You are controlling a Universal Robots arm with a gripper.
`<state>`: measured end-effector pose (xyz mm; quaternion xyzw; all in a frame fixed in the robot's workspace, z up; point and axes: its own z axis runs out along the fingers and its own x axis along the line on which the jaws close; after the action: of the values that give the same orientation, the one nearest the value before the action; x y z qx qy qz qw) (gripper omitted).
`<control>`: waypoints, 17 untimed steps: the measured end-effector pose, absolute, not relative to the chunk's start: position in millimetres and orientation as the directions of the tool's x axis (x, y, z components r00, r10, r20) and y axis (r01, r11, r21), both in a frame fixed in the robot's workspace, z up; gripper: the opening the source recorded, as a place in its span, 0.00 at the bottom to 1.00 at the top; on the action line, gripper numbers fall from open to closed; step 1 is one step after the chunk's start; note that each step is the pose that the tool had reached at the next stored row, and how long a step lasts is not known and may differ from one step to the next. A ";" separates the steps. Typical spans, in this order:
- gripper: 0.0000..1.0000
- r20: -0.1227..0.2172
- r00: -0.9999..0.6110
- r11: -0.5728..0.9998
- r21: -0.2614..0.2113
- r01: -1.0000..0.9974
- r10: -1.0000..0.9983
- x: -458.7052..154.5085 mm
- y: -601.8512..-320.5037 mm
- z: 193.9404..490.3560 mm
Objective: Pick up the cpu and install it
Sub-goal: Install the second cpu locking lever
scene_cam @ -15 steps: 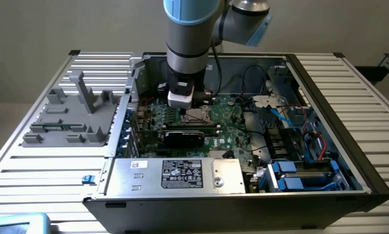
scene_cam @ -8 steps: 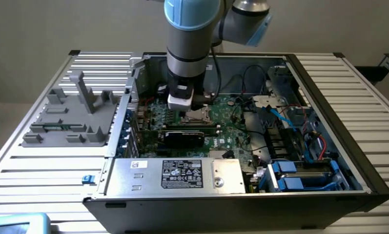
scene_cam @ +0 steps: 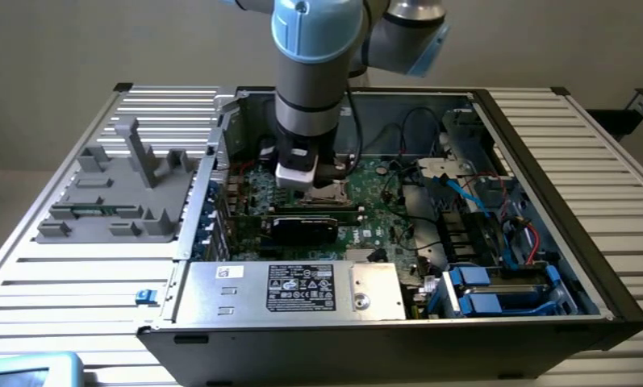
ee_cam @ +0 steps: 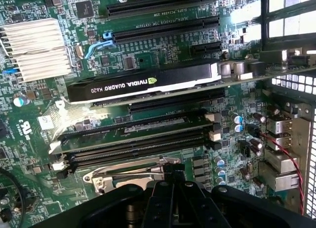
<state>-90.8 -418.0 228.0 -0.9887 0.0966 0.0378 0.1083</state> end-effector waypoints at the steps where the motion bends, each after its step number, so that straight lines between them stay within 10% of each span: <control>1: 0.11 -0.097 0.978 -0.958 -0.207 -0.200 -0.183 -91.6 -418.0 226.9; 17: 0.11 -0.102 0.977 -0.954 -0.216 -0.206 -0.188 -99.4 -418.1 216.7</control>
<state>-99.4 -418.1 216.7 -0.9877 0.0996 0.0402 0.1134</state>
